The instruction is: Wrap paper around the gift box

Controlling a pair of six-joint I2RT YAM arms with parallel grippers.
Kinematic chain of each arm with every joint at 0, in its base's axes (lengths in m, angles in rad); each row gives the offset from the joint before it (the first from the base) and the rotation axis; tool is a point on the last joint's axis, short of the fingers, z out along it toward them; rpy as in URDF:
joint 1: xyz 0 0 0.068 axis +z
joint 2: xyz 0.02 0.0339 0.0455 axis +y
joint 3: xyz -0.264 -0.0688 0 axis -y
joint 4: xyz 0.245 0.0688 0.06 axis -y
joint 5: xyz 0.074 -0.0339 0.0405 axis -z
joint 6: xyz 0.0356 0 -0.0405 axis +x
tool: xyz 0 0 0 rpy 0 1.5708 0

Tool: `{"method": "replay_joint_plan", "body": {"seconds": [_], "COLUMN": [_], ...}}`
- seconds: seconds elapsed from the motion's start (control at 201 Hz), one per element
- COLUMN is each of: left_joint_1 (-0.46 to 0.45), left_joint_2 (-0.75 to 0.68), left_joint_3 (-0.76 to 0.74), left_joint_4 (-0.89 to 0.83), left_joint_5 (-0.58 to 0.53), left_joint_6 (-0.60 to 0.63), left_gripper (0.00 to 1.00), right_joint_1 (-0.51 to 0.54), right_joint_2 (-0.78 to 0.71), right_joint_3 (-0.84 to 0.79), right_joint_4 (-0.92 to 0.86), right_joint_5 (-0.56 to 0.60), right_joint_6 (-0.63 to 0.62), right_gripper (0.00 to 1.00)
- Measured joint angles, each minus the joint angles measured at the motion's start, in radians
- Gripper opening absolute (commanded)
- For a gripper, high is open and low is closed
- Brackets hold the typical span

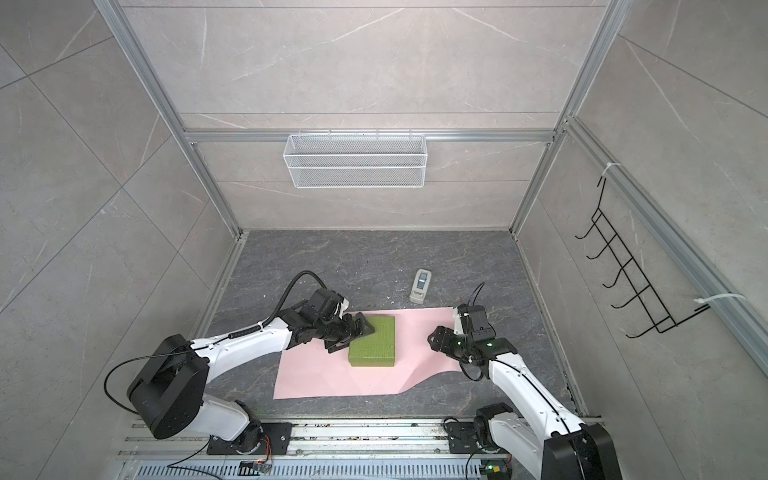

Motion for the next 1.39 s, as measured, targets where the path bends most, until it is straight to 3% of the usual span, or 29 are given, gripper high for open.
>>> {"method": "replay_joint_plan", "body": {"seconds": [0.184,0.378,0.642,1.001,1.394], "left_joint_1": [0.000,0.000,0.000,0.000,0.000], "left_joint_2": [-0.018,-0.049,-0.066,-0.092,-0.124], "left_joint_3": [0.000,0.000,0.022,0.036,0.105], "left_joint_4": [-0.036,-0.063,-0.109,-0.118,-0.164], "left_joint_5": [-0.027,-0.053,-0.079,-0.089,-0.106], "left_joint_6": [0.011,0.025,0.049,0.062,0.075], "left_gripper": [0.99,0.99,0.99,0.99,0.98], "right_joint_1": [0.000,0.000,0.000,0.012,0.121], "right_joint_2": [-0.010,-0.074,-0.169,-0.173,-0.175], "right_joint_3": [0.000,0.000,-0.022,-0.026,0.061], "right_joint_4": [-0.092,-0.140,-0.169,-0.196,-0.198], "right_joint_5": [0.078,0.093,0.090,0.110,0.115], "right_joint_6": [0.028,0.051,0.095,0.116,0.094], "right_gripper": [0.72,0.62,0.38,0.00,0.00]}}
